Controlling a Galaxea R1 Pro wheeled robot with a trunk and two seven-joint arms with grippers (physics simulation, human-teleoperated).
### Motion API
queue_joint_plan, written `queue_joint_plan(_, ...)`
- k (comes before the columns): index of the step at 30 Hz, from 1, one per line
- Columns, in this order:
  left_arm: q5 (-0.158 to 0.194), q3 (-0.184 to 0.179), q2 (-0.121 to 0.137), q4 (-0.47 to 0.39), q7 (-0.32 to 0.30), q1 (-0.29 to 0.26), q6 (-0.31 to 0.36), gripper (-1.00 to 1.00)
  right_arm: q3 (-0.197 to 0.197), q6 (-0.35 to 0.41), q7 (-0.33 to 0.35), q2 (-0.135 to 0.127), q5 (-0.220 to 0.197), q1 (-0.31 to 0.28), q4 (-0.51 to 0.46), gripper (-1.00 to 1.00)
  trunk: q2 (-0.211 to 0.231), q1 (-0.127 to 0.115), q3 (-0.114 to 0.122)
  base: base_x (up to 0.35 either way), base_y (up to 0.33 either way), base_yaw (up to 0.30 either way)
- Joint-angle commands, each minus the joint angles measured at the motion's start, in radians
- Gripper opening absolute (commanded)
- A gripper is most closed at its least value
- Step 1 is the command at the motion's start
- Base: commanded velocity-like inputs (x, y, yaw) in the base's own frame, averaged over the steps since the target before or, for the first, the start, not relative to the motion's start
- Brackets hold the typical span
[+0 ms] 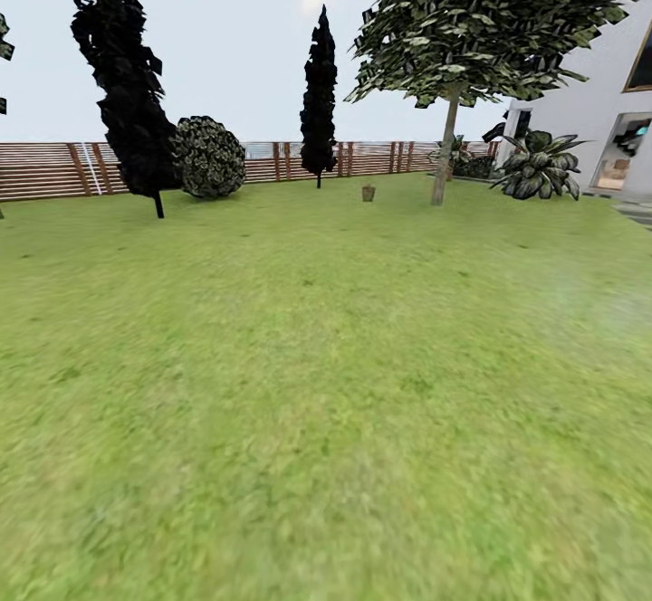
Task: Take the three Easter eggs out of the wicker basket on the lawn in the garden, then place them on the lawn next to a single tree (choose any tree) so that all three eggs are next to the same tree and none are left in the basket.
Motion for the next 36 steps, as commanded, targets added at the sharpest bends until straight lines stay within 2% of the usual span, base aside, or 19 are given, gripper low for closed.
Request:
queue_joint_plan(1, 0.009, 0.001, -0.001, 0.009, 0.001, -0.001, -0.005, 1.00, -0.002, -0.034, -0.001, -0.001, 0.001, -0.002, 0.021, 1.00, -0.002, 0.001, -0.002, 0.324, 0.000, 0.000)
queue_joint_plan(6, 0.012, 0.001, 0.001, 0.017, 0.001, -0.001, -0.007, 1.00, -0.002, -0.065, -0.001, -0.015, 0.000, -0.003, 0.037, 1.00, -0.002, 0.001, -0.002, 0.324, 0.000, 0.000)
queue_joint_plan(14, 0.013, 0.003, -0.005, 0.036, 0.001, -0.001, -0.016, 1.00, -0.003, -0.073, -0.001, -0.040, -0.002, -0.003, 0.039, 1.00, -0.002, 0.001, -0.002, 0.325, 0.000, 0.000)
queue_joint_plan(28, 0.013, 0.004, -0.014, 0.047, 0.002, -0.001, -0.022, 1.00, -0.005, -0.100, -0.001, -0.047, -0.007, -0.003, 0.041, 1.00, -0.002, 0.001, -0.002, 0.325, 0.000, 0.000)
queue_joint_plan(36, 0.011, 0.003, -0.018, 0.047, 0.002, -0.001, -0.053, 1.00, -0.005, -0.102, -0.001, -0.060, -0.006, -0.003, 0.040, 1.00, -0.002, 0.001, -0.002, 0.325, 0.000, 0.000)
